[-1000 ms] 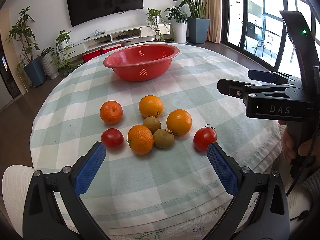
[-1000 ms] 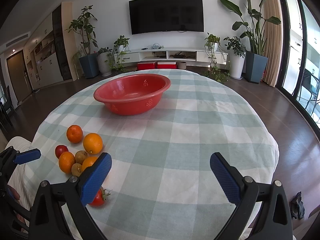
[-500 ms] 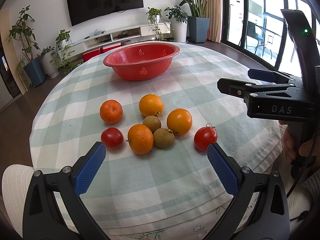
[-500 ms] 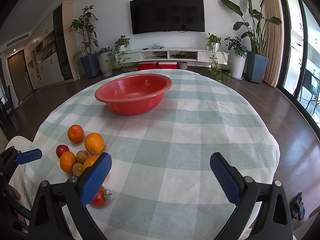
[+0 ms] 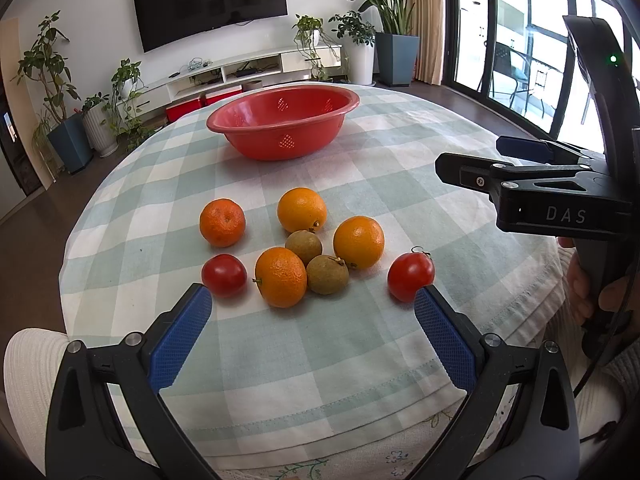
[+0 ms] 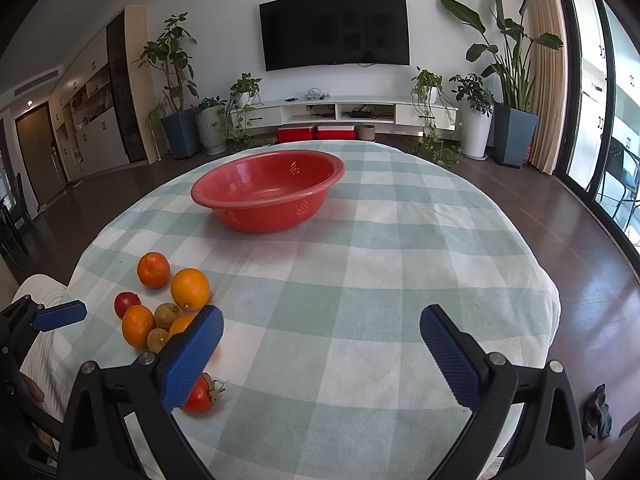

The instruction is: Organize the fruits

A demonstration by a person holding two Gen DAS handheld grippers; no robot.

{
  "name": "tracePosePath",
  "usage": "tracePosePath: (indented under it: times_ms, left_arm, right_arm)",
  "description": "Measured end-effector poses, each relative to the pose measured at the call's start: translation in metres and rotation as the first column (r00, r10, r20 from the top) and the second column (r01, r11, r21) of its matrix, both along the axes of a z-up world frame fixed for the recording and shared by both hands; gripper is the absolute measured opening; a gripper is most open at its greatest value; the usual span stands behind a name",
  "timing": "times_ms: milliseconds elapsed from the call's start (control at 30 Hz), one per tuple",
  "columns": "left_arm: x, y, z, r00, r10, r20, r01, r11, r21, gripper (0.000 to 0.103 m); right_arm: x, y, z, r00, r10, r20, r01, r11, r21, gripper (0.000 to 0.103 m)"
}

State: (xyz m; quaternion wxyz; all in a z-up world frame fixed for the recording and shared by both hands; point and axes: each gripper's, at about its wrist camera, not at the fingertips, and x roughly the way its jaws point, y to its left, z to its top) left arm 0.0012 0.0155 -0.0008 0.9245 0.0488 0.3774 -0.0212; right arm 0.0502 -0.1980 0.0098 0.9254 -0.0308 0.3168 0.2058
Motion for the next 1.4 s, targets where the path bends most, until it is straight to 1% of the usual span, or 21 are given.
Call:
tracePosePath:
  times_ms: [633, 667, 833, 1033, 1100, 1167, 1300, 1367, 1400]
  left_arm:
    - [0.0, 0.0, -0.002, 1.0, 0.001, -0.002, -0.001, 1.0, 0.0, 0.103]
    - [0.0, 0.0, -0.003, 1.0, 0.001, -0.003, -0.001, 1.0, -0.001, 0.103]
    - [0.002, 0.003, -0.007, 1.0, 0.009, -0.011, -0.009, 1.0, -0.006, 0.103]
    - [0.006, 0.012, -0.009, 0.999, 0.034, -0.03, -0.034, 0.999, -0.025, 0.103]
    - [0.007, 0.016, -0.008, 0.998, 0.044, -0.034, -0.046, 0.998, -0.034, 0.103]
    - [0.008, 0.021, -0.008, 0.998, 0.058, -0.039, -0.059, 0.997, -0.04, 0.103]
    - [0.01, 0.034, -0.006, 0.995, 0.085, -0.043, -0.088, 0.994, -0.065, 0.103]
    - [0.01, 0.041, -0.005, 0.994, 0.099, -0.042, -0.102, 0.992, -0.077, 0.103]
    - [0.011, 0.045, -0.004, 0.993, 0.108, -0.041, -0.111, 0.99, -0.084, 0.103]
  right_arm:
    - [-0.002, 0.003, 0.001, 1.0, 0.008, 0.0, -0.008, 1.0, -0.003, 0.101]
    - [-0.008, 0.007, 0.003, 1.0, 0.011, 0.001, -0.011, 1.0, -0.004, 0.101]
    - [-0.01, 0.017, 0.002, 0.999, 0.039, 0.003, -0.039, 0.999, -0.018, 0.101]
    - [-0.013, 0.022, -0.003, 0.995, 0.098, 0.006, -0.098, 0.994, -0.045, 0.101]
    - [-0.014, 0.026, -0.004, 0.992, 0.125, 0.002, -0.124, 0.991, -0.053, 0.098]
    - [-0.015, 0.03, -0.005, 0.99, 0.141, -0.003, -0.141, 0.988, -0.058, 0.093]
    - [-0.019, 0.035, -0.009, 0.982, 0.19, -0.02, -0.19, 0.98, -0.059, 0.085]
    - [-0.021, 0.039, -0.011, 0.976, 0.218, -0.028, -0.22, 0.974, -0.062, 0.079]
    - [-0.022, 0.041, -0.012, 0.974, 0.226, -0.03, -0.228, 0.972, -0.065, 0.077]
